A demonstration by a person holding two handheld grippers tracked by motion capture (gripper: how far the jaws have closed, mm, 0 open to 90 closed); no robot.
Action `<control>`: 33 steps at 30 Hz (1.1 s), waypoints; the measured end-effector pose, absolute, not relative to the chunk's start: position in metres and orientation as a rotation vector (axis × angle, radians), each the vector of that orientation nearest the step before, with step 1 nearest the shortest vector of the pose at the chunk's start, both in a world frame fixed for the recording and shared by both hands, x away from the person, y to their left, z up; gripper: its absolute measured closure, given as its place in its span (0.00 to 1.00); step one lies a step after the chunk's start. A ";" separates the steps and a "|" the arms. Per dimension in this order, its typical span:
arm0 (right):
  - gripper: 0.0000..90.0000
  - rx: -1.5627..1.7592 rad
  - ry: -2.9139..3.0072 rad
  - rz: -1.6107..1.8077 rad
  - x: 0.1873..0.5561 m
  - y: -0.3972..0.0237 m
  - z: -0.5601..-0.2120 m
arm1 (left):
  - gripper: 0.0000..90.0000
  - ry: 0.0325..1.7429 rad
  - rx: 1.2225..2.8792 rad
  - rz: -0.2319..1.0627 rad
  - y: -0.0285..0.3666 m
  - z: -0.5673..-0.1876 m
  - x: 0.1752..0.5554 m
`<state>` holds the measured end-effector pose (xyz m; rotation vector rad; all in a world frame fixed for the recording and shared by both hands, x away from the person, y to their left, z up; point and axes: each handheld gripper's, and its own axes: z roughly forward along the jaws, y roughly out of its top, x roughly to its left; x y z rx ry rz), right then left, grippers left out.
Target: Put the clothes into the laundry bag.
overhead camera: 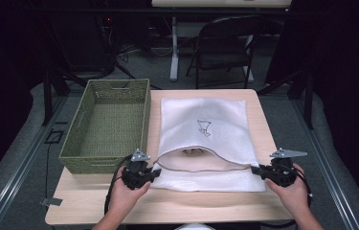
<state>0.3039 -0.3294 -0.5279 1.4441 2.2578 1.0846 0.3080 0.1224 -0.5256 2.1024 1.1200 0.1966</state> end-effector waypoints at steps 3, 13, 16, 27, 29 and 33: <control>0.85 1.443 2.263 1.067 0.303 -0.328 -0.531 | 0.89 1.121 2.123 0.191 0.121 -0.530 0.307; 0.85 1.454 2.291 1.021 0.302 -0.328 -0.545 | 0.88 1.134 2.148 0.154 0.119 -0.544 0.304; 0.85 1.463 2.292 1.024 0.302 -0.328 -0.549 | 0.87 1.135 2.152 0.139 0.120 -0.547 0.304; 0.76 1.452 2.282 1.043 0.298 -0.329 -0.546 | 0.67 1.139 2.133 0.141 0.122 -0.547 0.304; 0.74 1.448 2.281 1.030 0.297 -0.330 -0.545 | 0.63 1.147 2.123 0.145 0.122 -0.545 0.304; 0.67 1.437 2.270 1.037 0.297 -0.331 -0.546 | 0.56 1.147 2.107 0.149 0.123 -0.543 0.304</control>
